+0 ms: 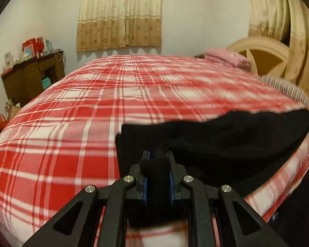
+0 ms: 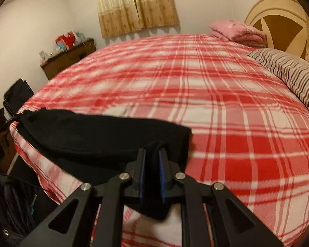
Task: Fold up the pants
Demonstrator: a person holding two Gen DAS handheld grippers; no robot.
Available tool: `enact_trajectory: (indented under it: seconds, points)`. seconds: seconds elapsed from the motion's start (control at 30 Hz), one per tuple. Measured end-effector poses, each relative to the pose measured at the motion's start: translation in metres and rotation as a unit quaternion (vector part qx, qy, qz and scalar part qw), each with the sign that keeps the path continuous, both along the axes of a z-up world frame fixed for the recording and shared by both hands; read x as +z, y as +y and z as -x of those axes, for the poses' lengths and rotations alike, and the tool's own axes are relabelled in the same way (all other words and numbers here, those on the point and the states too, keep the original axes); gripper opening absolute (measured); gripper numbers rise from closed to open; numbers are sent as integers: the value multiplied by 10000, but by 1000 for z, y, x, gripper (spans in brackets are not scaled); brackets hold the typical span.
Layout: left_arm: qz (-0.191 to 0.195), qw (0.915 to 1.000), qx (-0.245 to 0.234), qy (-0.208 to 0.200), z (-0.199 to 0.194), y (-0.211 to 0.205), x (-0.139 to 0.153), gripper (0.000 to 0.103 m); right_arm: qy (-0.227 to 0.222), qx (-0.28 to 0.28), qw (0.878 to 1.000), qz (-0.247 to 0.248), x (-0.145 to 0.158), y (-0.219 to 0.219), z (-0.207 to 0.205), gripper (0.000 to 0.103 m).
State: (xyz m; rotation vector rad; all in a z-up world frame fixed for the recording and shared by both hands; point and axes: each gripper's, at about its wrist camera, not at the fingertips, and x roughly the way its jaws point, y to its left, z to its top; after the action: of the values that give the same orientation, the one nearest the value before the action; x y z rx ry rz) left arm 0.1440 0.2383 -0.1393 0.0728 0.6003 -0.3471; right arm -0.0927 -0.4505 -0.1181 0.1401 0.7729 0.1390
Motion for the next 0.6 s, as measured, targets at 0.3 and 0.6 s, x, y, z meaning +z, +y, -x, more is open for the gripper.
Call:
enact_trajectory:
  seconds: [0.3, 0.6]
  points:
    - [-409, 9986, 233, -259, 25, 15, -4, 60, 6, -376, 9984, 426, 25, 5, 31, 53]
    - [-1166, 9909, 176, -653, 27, -16, -1, 57, -470, 803, 9929, 745, 52, 124, -18, 57]
